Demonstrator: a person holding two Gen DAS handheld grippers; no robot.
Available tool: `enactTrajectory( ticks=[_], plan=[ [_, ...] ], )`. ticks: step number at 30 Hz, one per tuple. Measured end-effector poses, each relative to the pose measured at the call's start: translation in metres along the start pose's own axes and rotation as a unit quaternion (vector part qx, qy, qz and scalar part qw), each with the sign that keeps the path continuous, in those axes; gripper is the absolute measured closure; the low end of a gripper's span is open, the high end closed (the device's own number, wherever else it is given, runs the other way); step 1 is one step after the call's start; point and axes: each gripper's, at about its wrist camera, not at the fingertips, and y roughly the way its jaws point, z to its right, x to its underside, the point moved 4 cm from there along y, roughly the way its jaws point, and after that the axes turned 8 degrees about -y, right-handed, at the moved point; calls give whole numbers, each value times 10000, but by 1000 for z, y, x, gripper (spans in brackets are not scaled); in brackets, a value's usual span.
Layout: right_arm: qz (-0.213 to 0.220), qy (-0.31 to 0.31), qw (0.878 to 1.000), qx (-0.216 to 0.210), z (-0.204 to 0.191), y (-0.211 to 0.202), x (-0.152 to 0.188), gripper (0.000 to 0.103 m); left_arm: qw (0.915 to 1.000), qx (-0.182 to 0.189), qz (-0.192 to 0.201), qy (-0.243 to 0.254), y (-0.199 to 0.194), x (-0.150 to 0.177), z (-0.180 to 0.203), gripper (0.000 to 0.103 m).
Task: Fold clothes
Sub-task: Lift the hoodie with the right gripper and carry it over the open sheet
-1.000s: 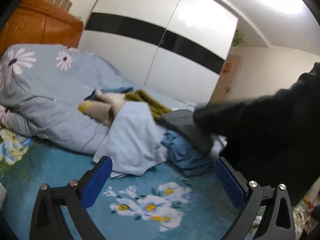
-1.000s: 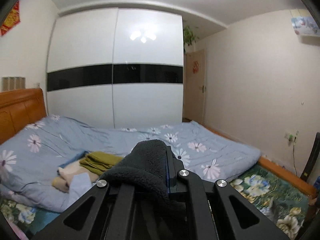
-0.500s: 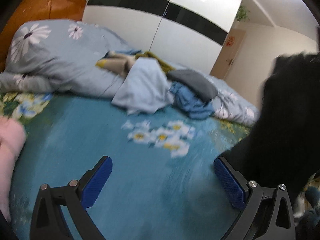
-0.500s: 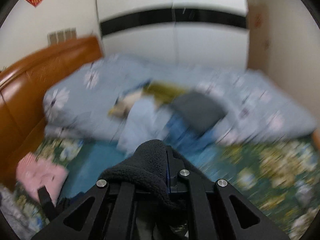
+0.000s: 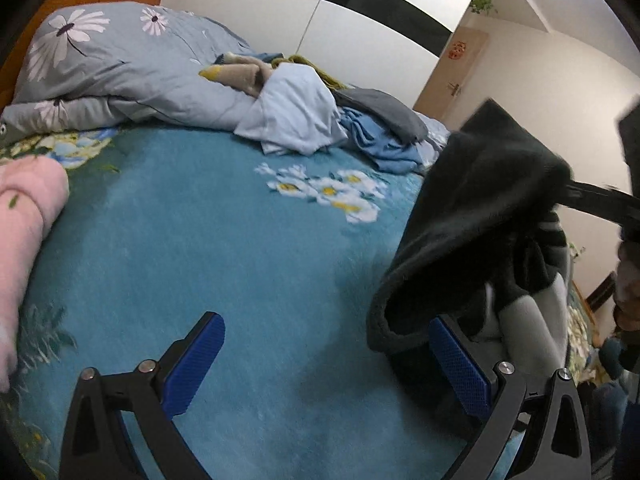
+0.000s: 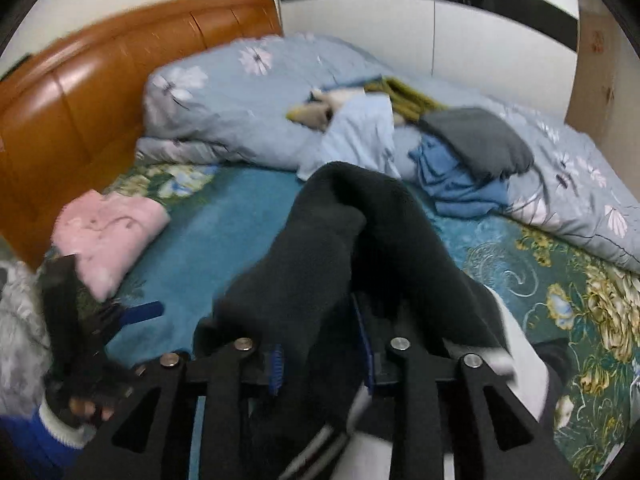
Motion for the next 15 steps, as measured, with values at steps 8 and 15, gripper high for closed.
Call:
enactTrajectory(
  ticks=[8,15],
  plan=[
    [809,1417,9862,280,68,-75,66,56,9990,-40,-408,175,28,36,34,0],
    [728,1827,9797,375,95,-76,113,56,9952,-472,-824,-252,62,58,41,0]
  ],
)
